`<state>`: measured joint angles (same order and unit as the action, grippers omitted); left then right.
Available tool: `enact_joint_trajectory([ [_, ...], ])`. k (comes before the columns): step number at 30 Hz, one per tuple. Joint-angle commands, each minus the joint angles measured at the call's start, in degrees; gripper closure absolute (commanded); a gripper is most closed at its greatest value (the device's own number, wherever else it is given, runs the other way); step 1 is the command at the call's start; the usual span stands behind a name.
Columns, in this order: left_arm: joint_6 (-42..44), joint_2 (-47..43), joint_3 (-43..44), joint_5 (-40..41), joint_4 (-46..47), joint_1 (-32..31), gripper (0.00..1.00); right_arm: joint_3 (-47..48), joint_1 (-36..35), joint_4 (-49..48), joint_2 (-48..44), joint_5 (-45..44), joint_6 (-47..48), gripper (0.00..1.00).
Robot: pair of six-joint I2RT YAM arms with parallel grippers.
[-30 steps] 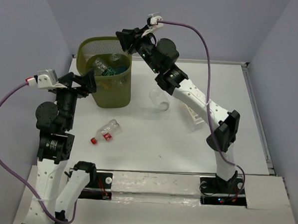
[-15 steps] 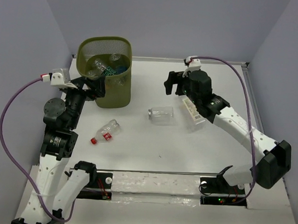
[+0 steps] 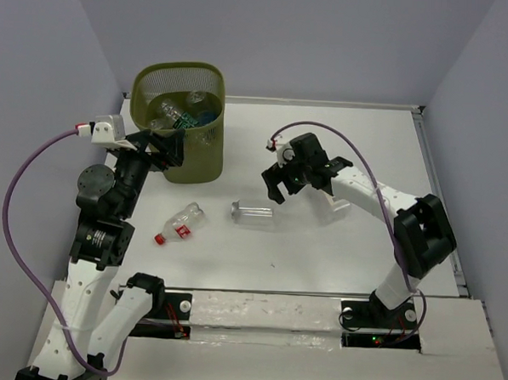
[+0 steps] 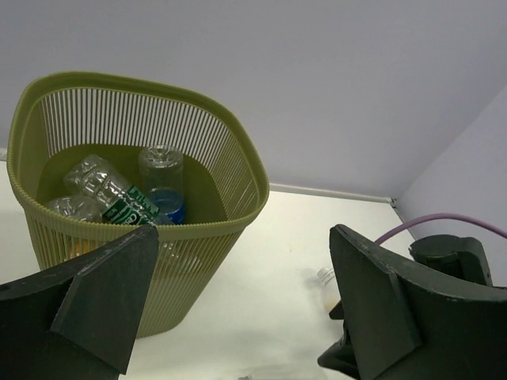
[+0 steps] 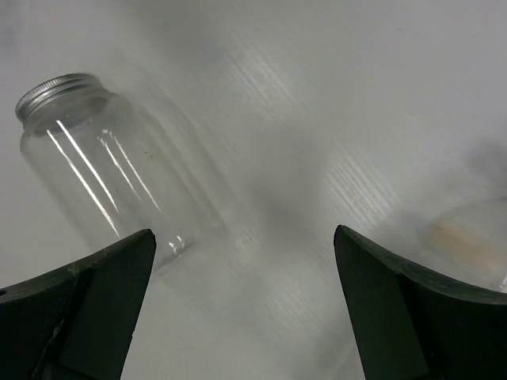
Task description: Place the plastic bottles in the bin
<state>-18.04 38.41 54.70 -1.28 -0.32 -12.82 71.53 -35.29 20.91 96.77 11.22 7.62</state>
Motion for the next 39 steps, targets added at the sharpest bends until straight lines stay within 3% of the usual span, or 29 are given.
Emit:
enact_joint_trajectory([
  [1, 0.9, -0.4, 0.6, -0.1, 2.2, -0.6, 0.01, 4.8, -0.1, 4.9, -1.4, 13.6, 9.9, 0.0],
  [11, 1.2, 0.0, 0.6, 0.2, 1.9, -0.6, 0.01, 11.8, -6.1, 12.3, 5.5, 17.6, 14.1, 0.0],
  [17, 1.4, -0.1, 0.7, 0.7, 1.7, -0.6, 0.01, 11.4, -11.6, 13.0, 10.2, 13.0, 12.2, 0.0],
  [23, 1.4, -0.5, 0.6, 0.7, 1.7, -0.6, 0.01, 6.6, -13.6, 6.9, 12.5, 6.1, 7.9, 0.02],
  [26, 1.3, -0.7, 0.6, 0.5, 1.9, -0.5, 0.01, 6.3, -13.6, 4.4, 12.0, 3.3, 6.1, 0.17],
  [27, 1.4, -0.7, 0.5, 0.3, 1.9, -0.6, 0.01, 6.2, -13.6, 2.7, 11.4, 2.8, 5.6, 0.28],
  [28, 1.4, -0.8, 0.5, 0.3, 2.0, -0.5, 0.01, 6.0, -13.6, 2.0, 10.3, 2.7, 5.4, 0.29],
  [29, 1.4, -0.8, 0.5, 0.3, 2.0, -0.6, 0.01, 6.2, -13.6, 1.6, 9.7, 2.3, 5.2, 0.41],
  [31, 1.3, -0.9, 0.4, 0.3, 2.0, -0.6, 0.01, 6.3, -13.6, 0.8, 7.2, 2.4, 4.3, 0.53],
  [36, 1.1, -1.1, 0.3, -0.4, 2.3, -0.6, 0.01, 7.3, -13.6, -4.0, -1.1, 7.0, 1.4, 0.57],
  [39, 1.0, -2.0, 0.2, -0.4, 2.7, -0.6, 0.01, 13.1, -13.6, -10.1, -4.6, 7.4, -1.5, 0.57],
])
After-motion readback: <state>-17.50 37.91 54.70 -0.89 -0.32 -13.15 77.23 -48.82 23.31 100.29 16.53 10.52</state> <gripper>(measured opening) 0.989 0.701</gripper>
